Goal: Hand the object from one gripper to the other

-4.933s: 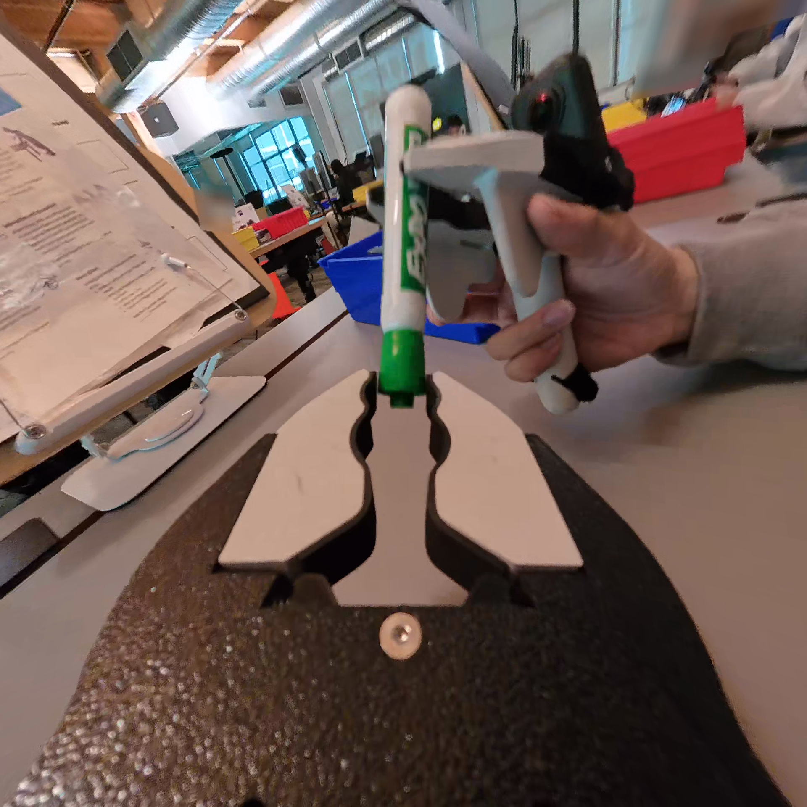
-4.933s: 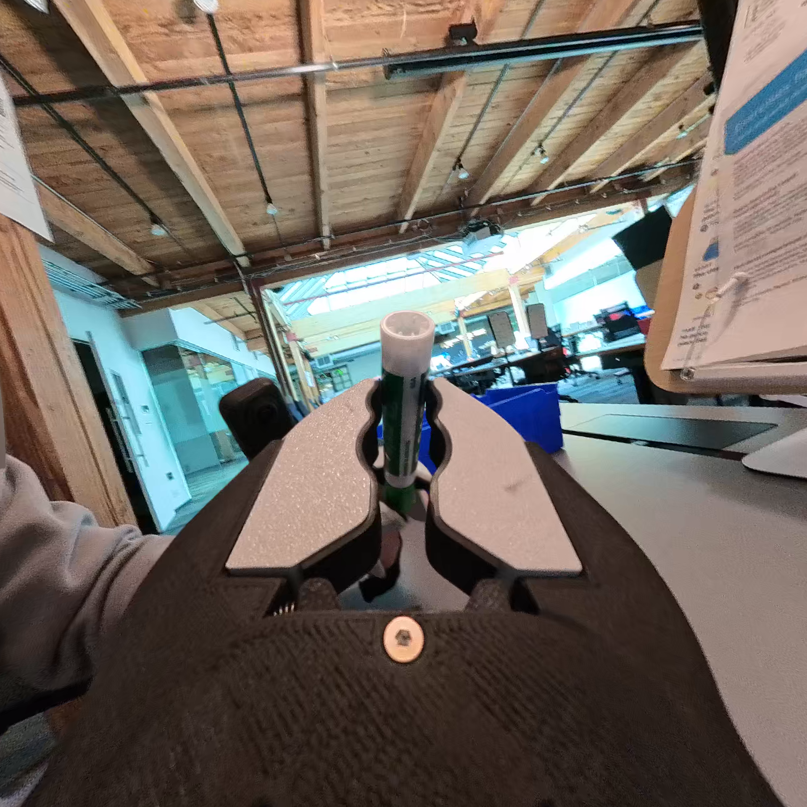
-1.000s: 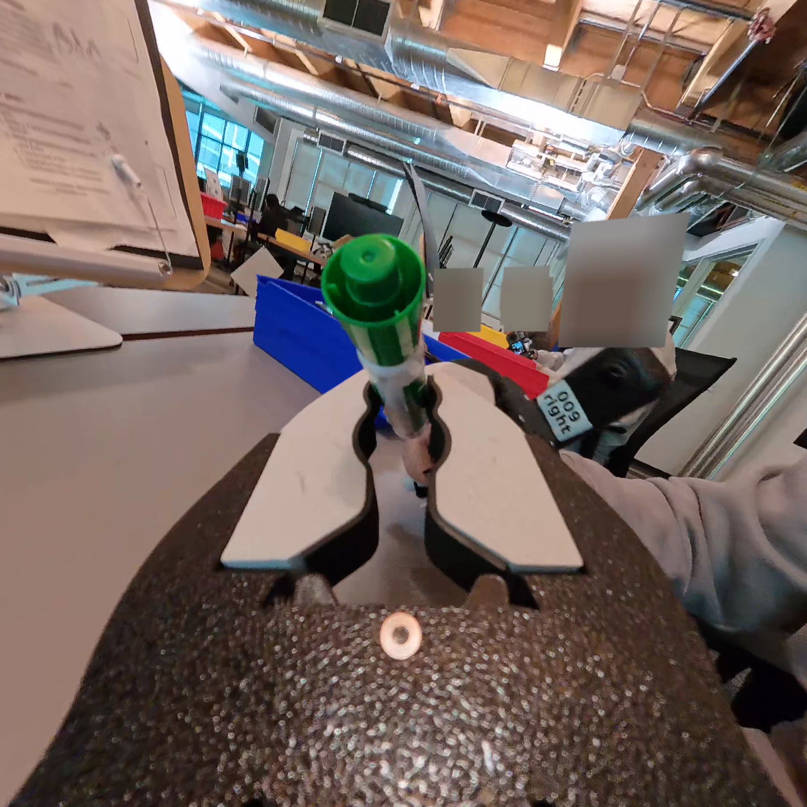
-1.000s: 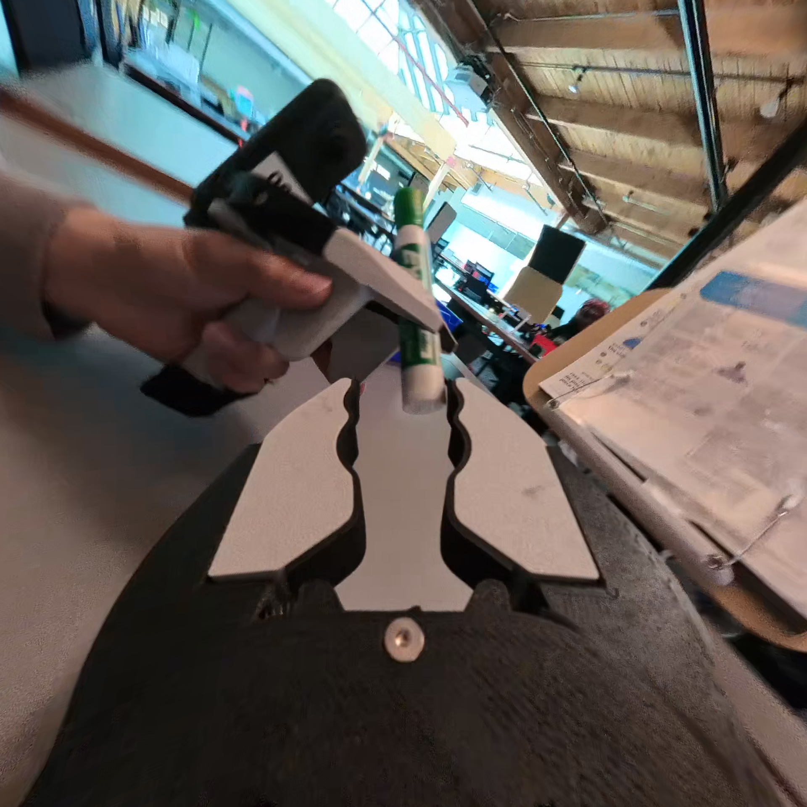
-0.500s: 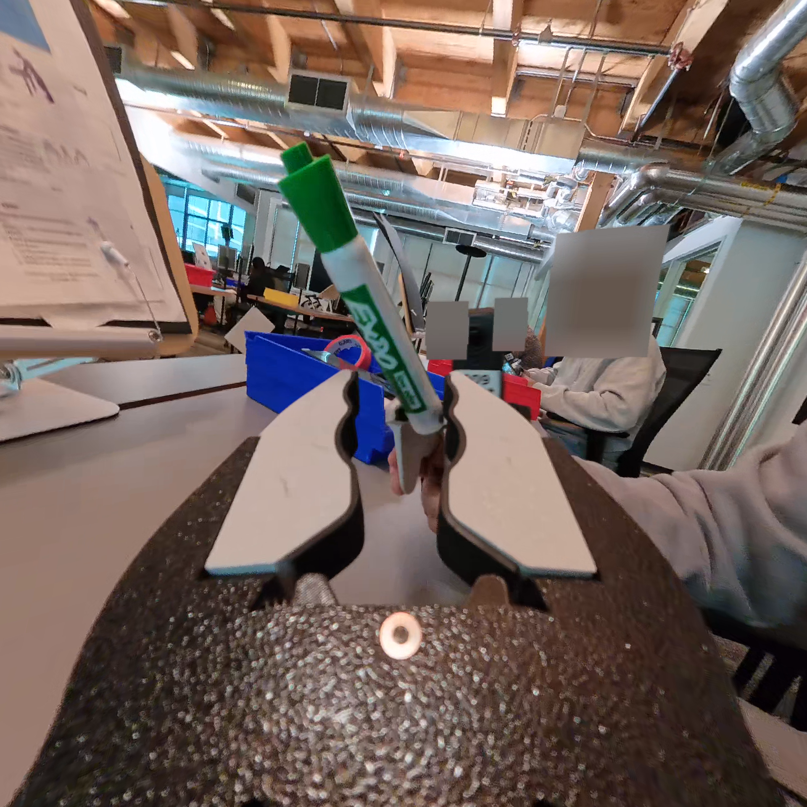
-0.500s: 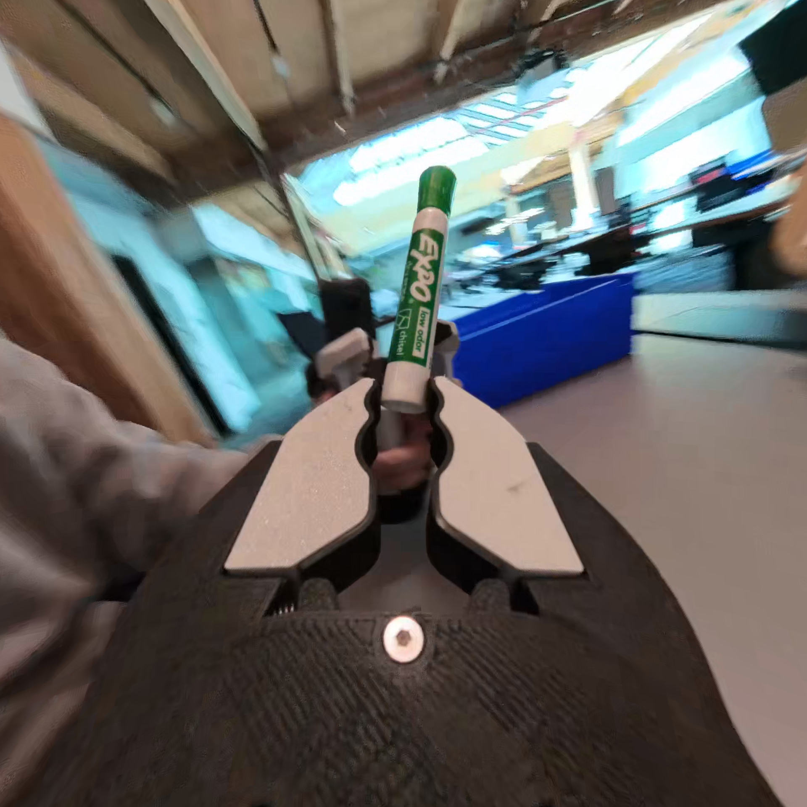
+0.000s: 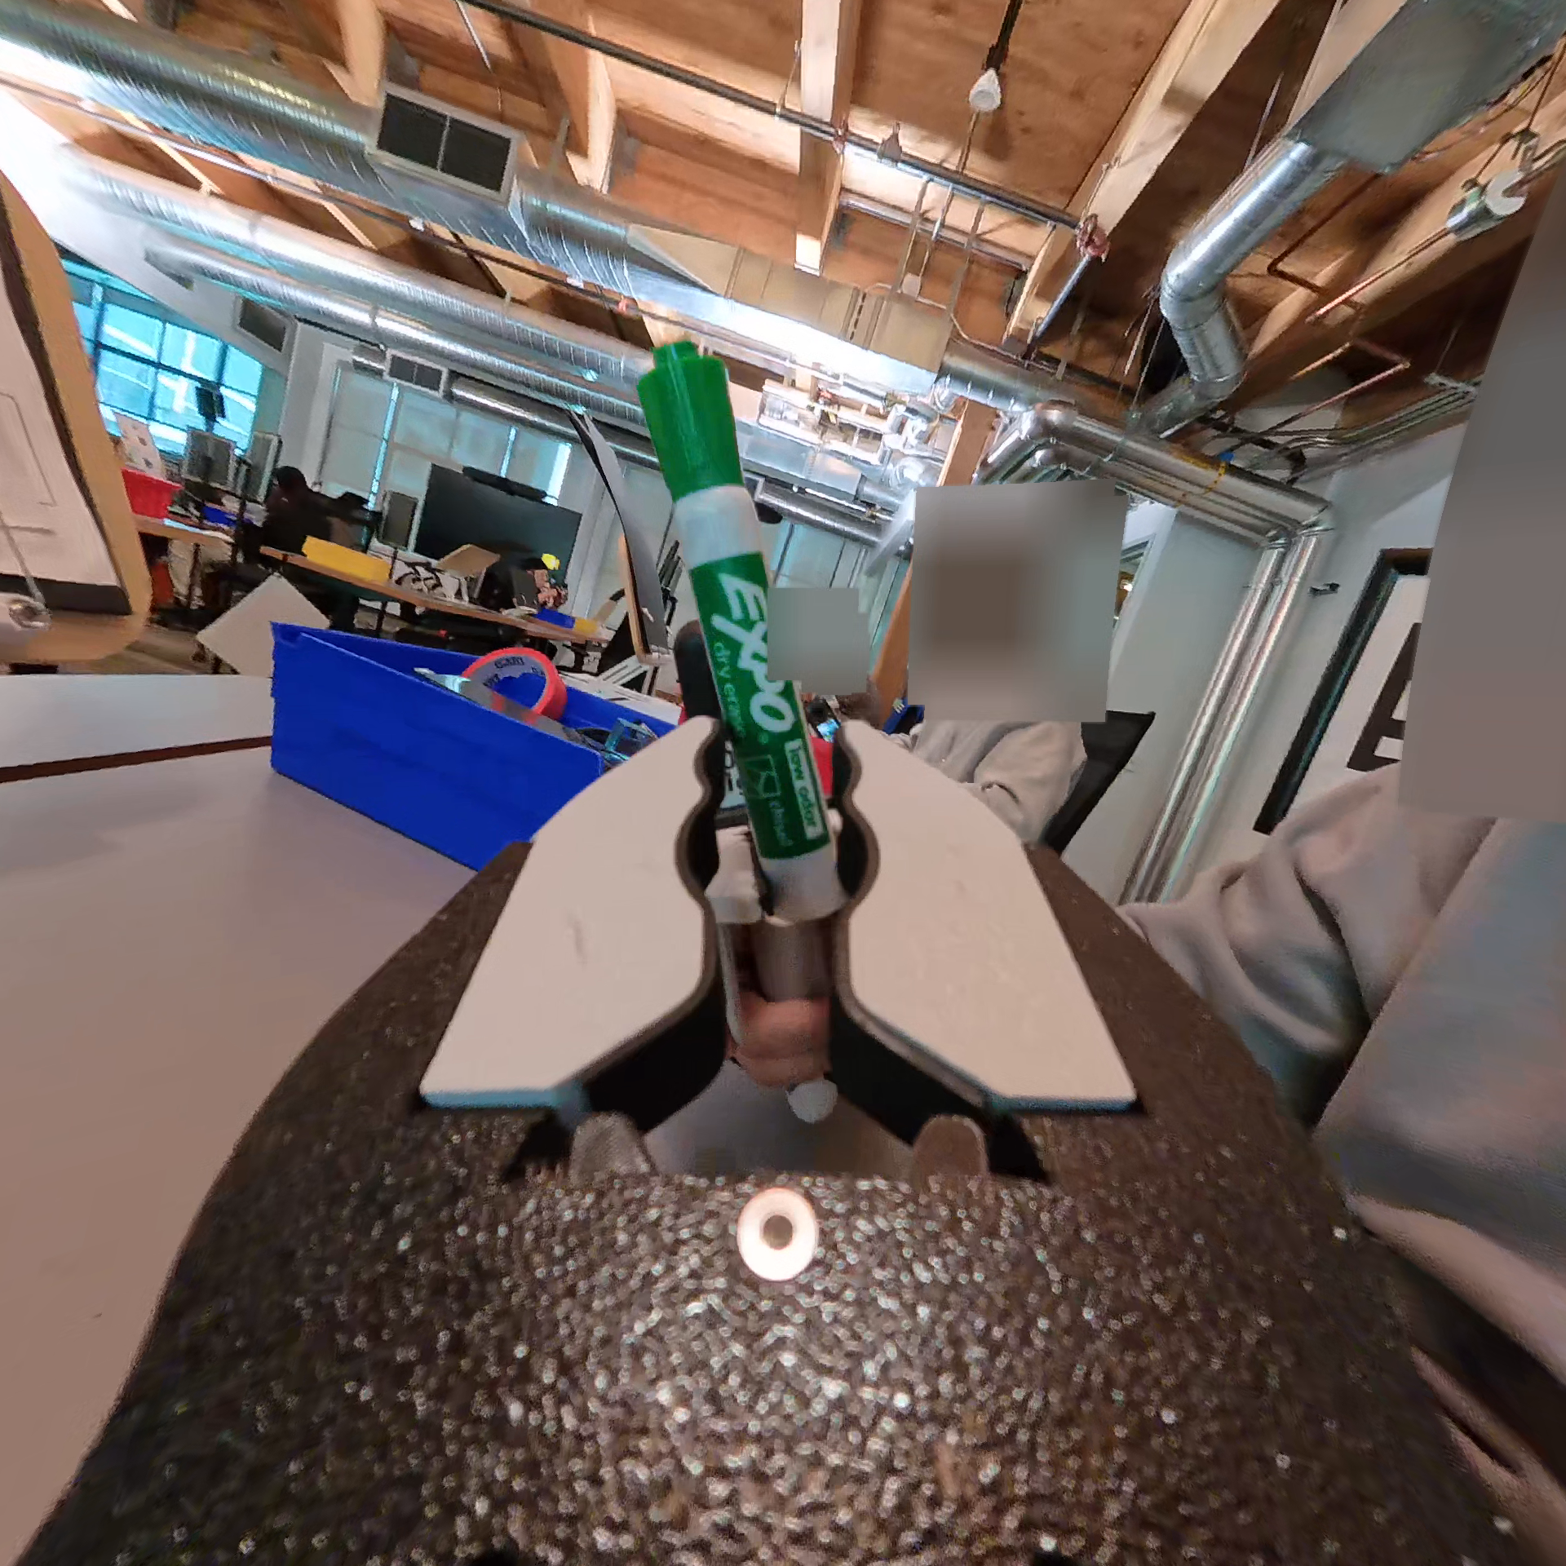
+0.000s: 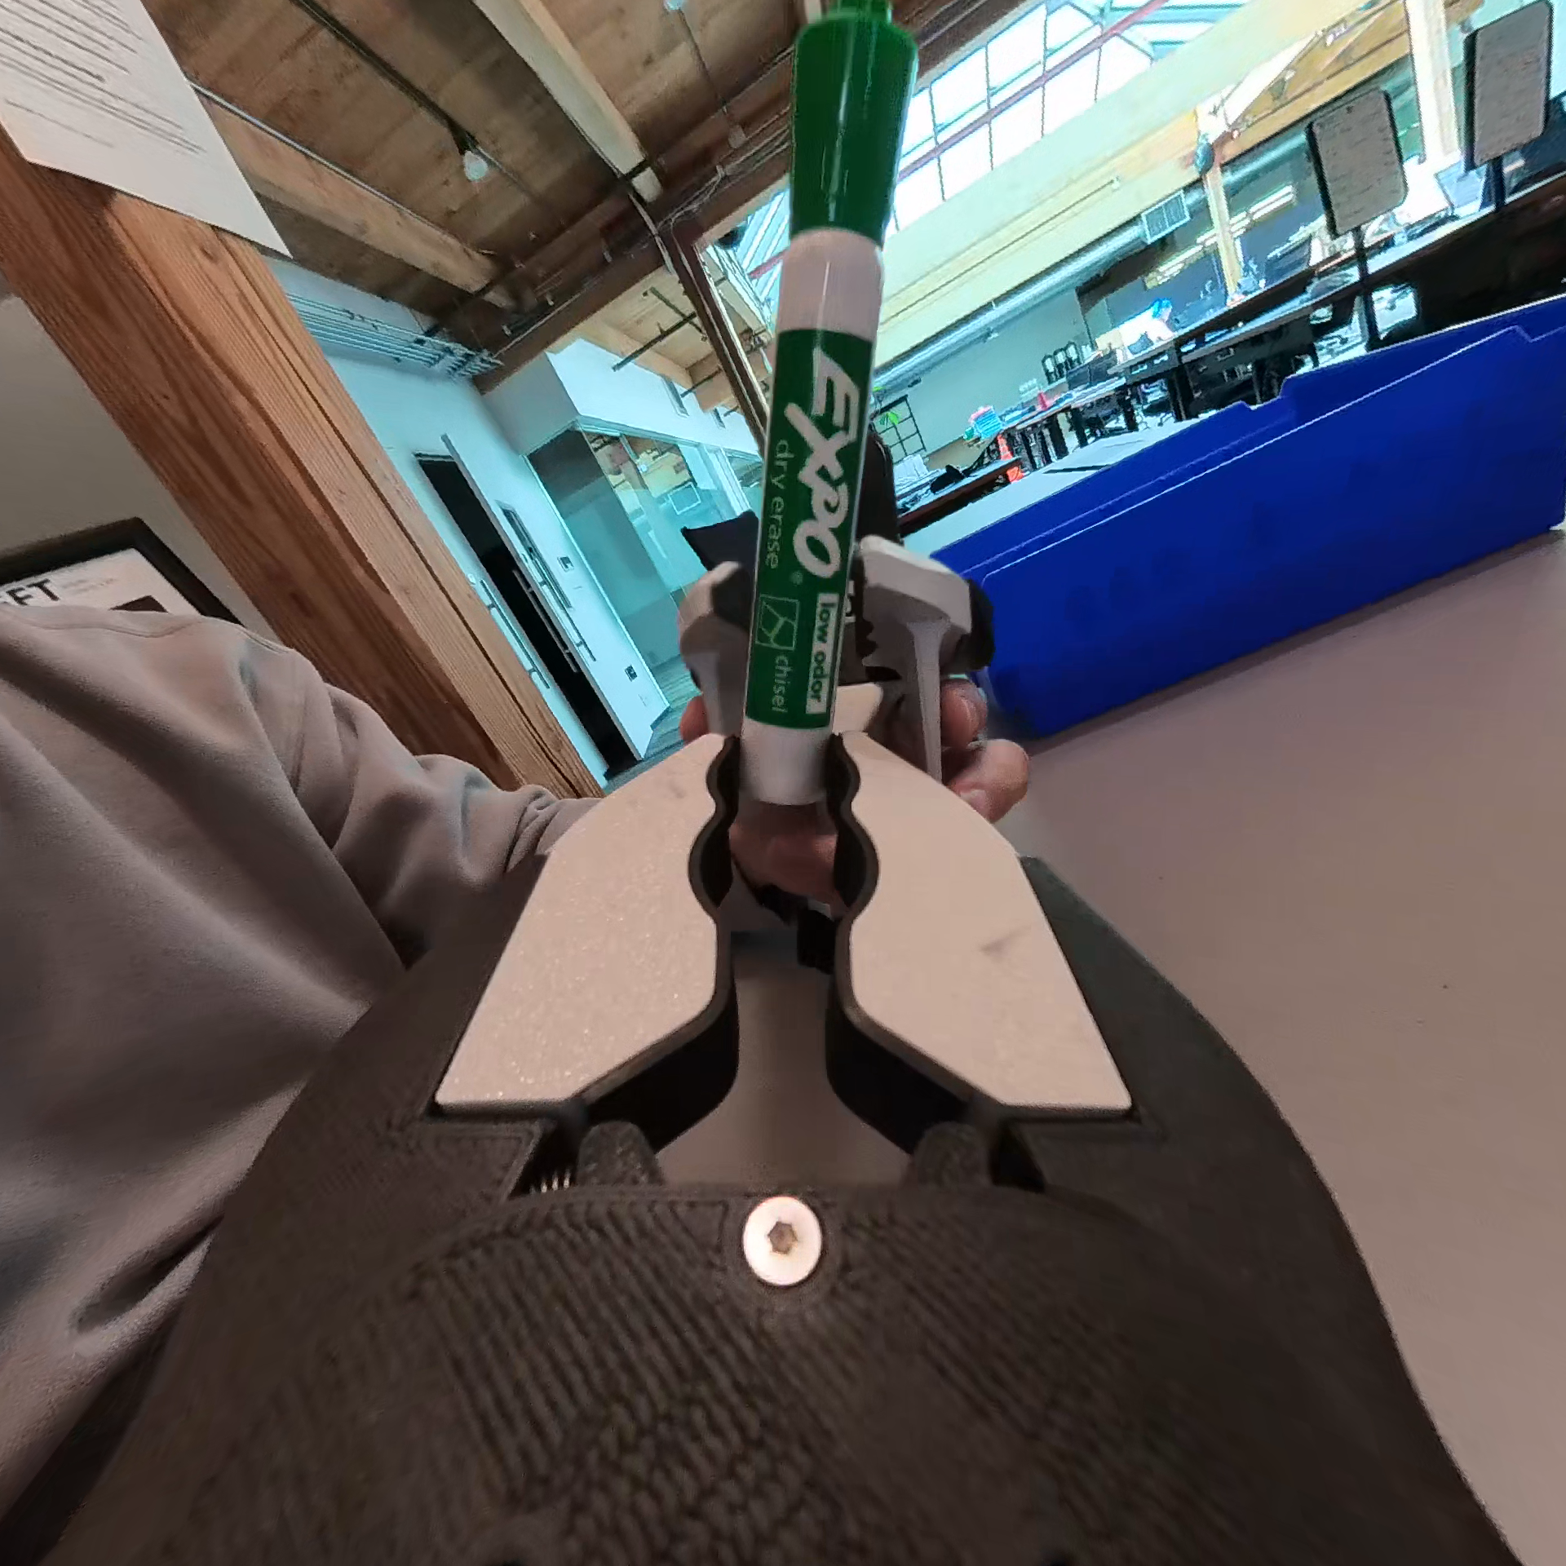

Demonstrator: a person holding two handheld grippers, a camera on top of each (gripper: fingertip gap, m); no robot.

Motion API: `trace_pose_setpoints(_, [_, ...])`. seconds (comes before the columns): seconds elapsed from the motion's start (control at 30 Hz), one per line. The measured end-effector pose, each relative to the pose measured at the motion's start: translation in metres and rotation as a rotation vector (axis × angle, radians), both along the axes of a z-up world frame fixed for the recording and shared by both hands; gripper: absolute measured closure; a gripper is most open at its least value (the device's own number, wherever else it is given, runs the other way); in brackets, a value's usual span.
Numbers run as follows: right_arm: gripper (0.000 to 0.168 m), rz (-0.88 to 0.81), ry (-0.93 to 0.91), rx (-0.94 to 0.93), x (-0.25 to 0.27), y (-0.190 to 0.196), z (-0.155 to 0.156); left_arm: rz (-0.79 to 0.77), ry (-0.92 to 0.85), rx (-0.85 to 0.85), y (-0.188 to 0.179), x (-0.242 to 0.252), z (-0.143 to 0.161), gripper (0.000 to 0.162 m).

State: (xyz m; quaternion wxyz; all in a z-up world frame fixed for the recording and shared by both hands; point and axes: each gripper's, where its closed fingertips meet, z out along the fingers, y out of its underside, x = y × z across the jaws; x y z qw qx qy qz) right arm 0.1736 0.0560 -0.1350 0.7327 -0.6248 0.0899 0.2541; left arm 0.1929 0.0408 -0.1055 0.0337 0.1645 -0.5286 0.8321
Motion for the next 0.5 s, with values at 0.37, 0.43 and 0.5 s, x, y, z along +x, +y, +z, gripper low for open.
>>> trace_pose_setpoints(0.37, [0.119,-0.339,-0.165,-0.060,0.039,-0.007,-0.010,0.240,-0.034,0.231,0.002,0.024,-0.020,0.143])
trace_pose_setpoints(0.43, [0.112,-0.472,-0.271,-0.076,0.051,-0.014,-0.008,0.368,-0.072,0.362,0.008,0.035,-0.030,0.143])
trace_pose_setpoints(0.5, [0.107,-0.560,-0.338,-0.100,0.058,-0.018,-0.005,0.500,-0.131,0.533,0.014,0.044,-0.042,0.143])
